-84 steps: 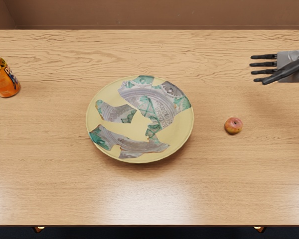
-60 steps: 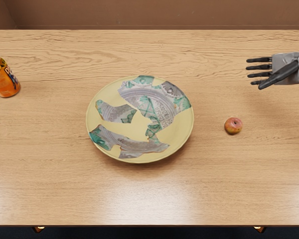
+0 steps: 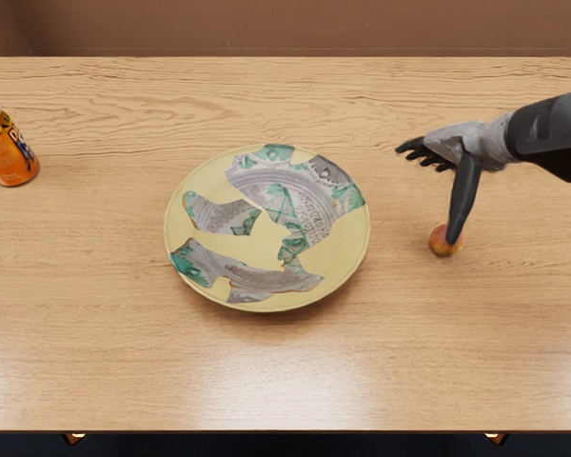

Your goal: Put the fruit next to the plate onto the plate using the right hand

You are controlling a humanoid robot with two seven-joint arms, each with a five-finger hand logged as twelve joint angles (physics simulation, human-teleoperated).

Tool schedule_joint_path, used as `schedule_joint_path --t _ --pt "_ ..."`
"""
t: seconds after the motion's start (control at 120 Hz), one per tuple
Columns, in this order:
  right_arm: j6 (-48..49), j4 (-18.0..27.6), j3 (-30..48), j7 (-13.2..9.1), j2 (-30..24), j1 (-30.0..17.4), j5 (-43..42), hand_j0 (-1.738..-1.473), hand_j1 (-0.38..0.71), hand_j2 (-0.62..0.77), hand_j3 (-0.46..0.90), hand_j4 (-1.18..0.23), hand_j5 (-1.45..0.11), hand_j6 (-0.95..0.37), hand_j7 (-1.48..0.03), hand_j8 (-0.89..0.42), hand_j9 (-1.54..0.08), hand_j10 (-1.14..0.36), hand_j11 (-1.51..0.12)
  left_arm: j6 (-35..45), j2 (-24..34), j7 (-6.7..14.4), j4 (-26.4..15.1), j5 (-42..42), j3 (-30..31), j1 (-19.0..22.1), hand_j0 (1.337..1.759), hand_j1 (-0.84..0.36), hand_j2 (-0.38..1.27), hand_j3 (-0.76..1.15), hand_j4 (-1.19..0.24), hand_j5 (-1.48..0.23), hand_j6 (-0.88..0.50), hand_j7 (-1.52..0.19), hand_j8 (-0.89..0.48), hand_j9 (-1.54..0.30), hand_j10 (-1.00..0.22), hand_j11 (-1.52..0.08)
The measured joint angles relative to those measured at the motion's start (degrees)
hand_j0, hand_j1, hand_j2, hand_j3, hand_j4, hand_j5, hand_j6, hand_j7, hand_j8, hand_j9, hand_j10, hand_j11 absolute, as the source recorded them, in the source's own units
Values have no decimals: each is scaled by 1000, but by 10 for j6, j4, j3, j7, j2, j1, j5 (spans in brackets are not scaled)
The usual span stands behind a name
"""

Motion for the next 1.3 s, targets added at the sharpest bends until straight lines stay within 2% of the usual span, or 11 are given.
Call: schedule_joint_path --t 0.183,0.3,0.367,0.575,0.825,1.3 --pt "-170 35 -104 0 15 21 -106 -1658 -349 0 0 -3 0 -4 0 -3 0 -2 0 0 0 0 0 0 0 0 1658 349 0 0 0 0 -1 0 0 0 0 0" --pt "-226 53 -151 0 15 19 -148 -1658 -347 0 0 -5 -2 -6 -2 -5 -2 -4 -2 0 0 0 0 0 0 0 1658 349 0 0 0 0 -1 0 0 0 0 0" --pt "-242 69 -165 0 6 19 -158 -1658 -300 -7 0 -44 -54 -46 -54 -45 -54 -44 -54 0 0 0 0 0 1 0 1658 349 0 0 0 0 -1 0 0 0 0 0" --pt "-291 102 -188 0 1 -8 -176 -1658 -141 -33 0 -178 -227 -179 -227 -178 -227 -177 -227 0 0 0 0 0 1 0 1658 349 0 0 0 0 -1 0 -1 0 0 0" --pt "-349 113 -194 0 3 -52 -225 -1658 -37 -50 0 -264 -340 -266 -339 -265 -340 -264 -340 0 0 0 0 0 0 0 1658 349 0 0 0 0 -1 0 0 0 0 0" --pt "-415 95 -195 0 24 -110 -278 -1658 21 -59 0 -313 -403 -314 -403 -313 -403 -312 -403 0 0 0 0 0 0 -2 1658 349 0 0 0 0 -1 0 -1 0 0 0"
